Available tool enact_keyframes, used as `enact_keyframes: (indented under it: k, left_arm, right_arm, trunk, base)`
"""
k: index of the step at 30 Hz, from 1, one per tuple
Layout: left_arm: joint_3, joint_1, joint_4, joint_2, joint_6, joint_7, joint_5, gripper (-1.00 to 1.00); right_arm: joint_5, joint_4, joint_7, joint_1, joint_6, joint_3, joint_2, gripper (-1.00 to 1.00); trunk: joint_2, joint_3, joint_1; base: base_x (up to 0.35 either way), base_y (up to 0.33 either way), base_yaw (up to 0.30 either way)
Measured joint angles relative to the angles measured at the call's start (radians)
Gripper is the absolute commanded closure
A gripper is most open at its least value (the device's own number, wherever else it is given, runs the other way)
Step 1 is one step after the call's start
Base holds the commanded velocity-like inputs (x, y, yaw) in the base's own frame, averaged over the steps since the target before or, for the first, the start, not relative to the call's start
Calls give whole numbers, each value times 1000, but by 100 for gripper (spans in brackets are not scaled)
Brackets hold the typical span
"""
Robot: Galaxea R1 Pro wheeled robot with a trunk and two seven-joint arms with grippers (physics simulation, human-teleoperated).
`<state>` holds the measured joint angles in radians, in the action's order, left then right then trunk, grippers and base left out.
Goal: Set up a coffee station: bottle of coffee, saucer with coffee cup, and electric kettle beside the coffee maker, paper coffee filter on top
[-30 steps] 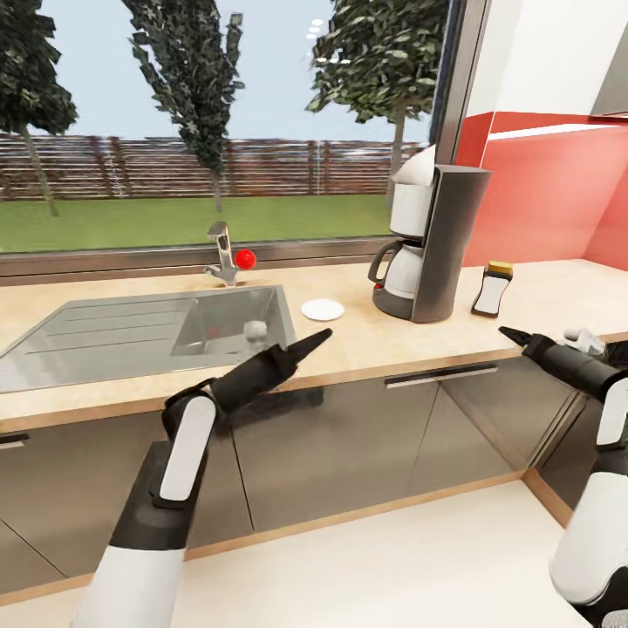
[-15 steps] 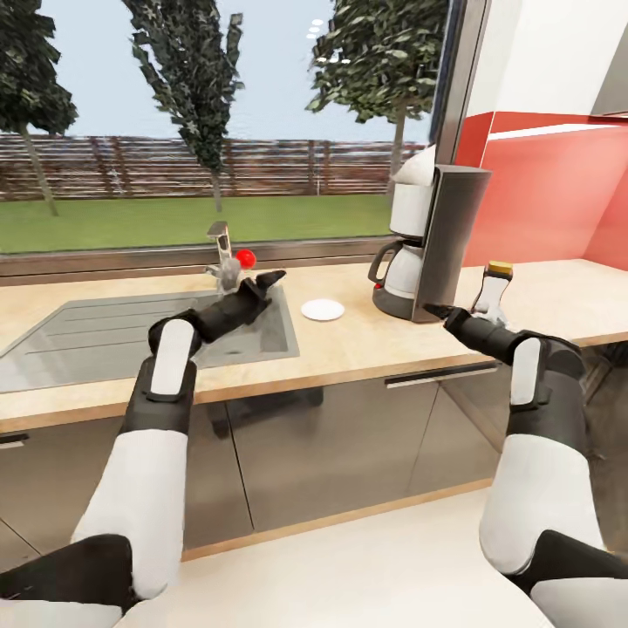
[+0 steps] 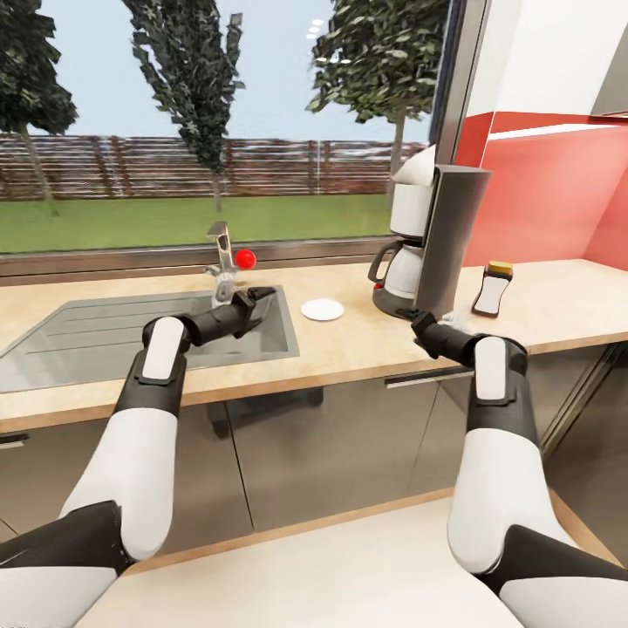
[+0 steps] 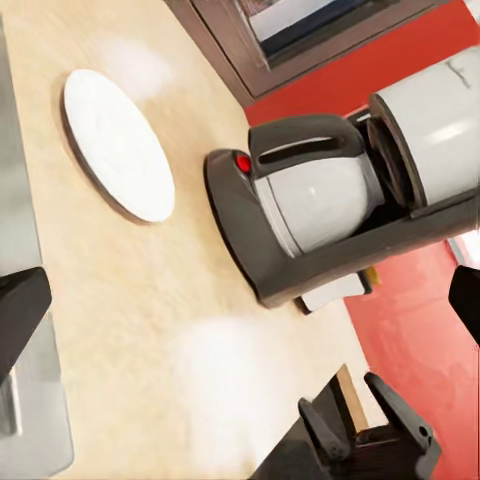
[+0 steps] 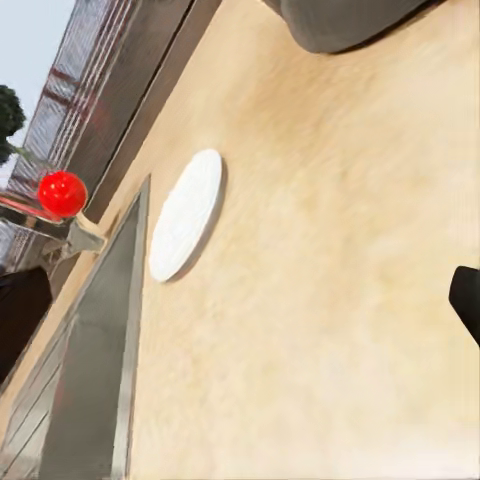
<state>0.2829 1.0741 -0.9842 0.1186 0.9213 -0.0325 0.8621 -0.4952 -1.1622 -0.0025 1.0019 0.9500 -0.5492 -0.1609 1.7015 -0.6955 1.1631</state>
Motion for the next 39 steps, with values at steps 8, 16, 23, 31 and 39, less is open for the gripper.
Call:
enact_keyframes:
  k: [8,16,23,31,39]
  left_arm:
    - [22,1,-44,-2,7,-2,0,-100]
    - [24,0,-68,0,32,-2,-1,-100]
    - [24,0,-71,0,34,-2,0,-100]
    - [24,0,-71,1,34,-3,0,-100]
    - [20,1,-75,5,34,-3,0,-100]
  right_arm:
    - [-229,32,-121,0,-40,94,1,-100]
    - [-374,67,-220,0,-59,101,1,-100]
    - [-392,73,-235,0,-91,103,1,-100]
    - [-394,75,-236,0,-94,103,1,-100]
    - [-401,73,-235,0,-93,103,1,-100]
  trunk:
    - [0,0,0]
    - [0,0,0]
    - [0,0,0]
    - [0,0,0]
    - [0,0,0]
  base:
    - [40,10,0]
    - [108,20,0]
    - [169,2,0]
    - [104,0,0]
    - [31,0,0]
